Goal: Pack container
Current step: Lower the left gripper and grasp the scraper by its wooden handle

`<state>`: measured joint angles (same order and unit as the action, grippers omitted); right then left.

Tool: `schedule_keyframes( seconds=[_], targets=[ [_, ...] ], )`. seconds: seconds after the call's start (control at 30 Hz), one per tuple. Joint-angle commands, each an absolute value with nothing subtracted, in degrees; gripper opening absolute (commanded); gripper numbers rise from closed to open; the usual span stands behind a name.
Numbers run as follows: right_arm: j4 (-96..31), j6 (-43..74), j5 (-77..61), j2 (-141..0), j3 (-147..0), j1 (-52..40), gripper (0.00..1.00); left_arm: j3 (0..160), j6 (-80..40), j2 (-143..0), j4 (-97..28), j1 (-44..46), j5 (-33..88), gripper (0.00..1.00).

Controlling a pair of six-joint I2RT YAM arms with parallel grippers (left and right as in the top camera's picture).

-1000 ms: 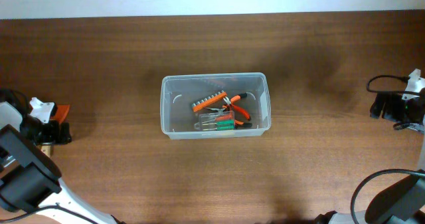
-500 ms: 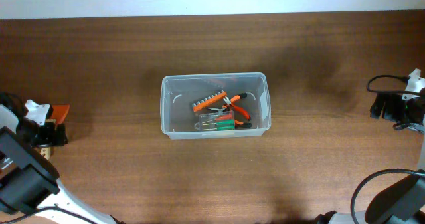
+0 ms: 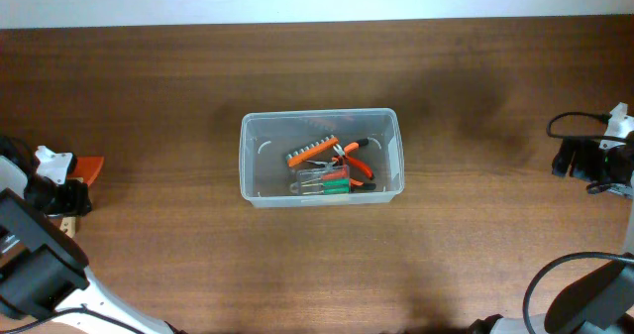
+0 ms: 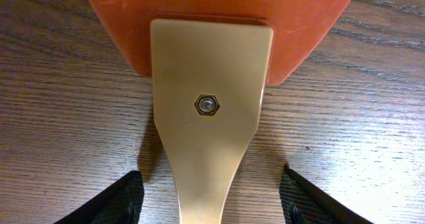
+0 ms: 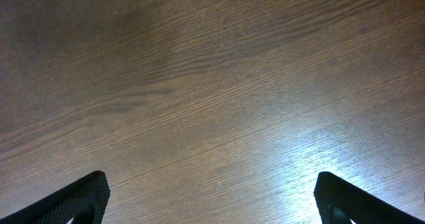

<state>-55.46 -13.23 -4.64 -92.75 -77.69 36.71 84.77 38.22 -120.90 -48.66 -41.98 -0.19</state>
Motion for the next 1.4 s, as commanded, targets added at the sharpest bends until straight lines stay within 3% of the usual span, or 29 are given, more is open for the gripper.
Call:
schedule_keyframes(
  seconds=[0.0, 0.27, 0.6, 0.67, 0.9, 1.13, 1.37],
  targets=[
    [-55.44, -12.56, -5.19, -92.31, -77.62, 36.77, 0.98, 85.56, 39.35, -122.04, -48.34, -42.33, 0.05, 0.63],
    [-55.44, -12.56, -5.19, -92.31, -77.62, 36.77, 0.99, 85.56, 39.33, -122.04, -47.11, -42.33, 0.25, 0.42],
    [-55.44, -12.56, -5.19, -92.31, -77.62, 36.77, 0.99, 85.56, 39.33, -122.04, -46.48, -42.33, 0.25, 0.31],
    [-55.44, -12.58, -5.17, -92.31, -77.62, 36.77, 0.98, 85.56, 39.31, -122.04, -46.48, -42.33, 0.25, 0.25],
    [-55.44, -12.56, -5.17, -92.31, -77.62, 36.77, 0.99, 85.56, 39.29, -122.04, -46.59, -42.33, 0.27, 0.24],
    [-55.44, -12.58, -5.19, -92.31, -77.62, 36.77, 0.99, 85.56, 38.22, -122.04, -47.13, -42.17, 0.86, 0.17],
    [-55.44, -12.56, -5.19, -92.31, -77.62, 36.77, 0.99, 86.67, 35.11, -122.02, -47.18, -42.11, 9.76, 0.15]
  ],
)
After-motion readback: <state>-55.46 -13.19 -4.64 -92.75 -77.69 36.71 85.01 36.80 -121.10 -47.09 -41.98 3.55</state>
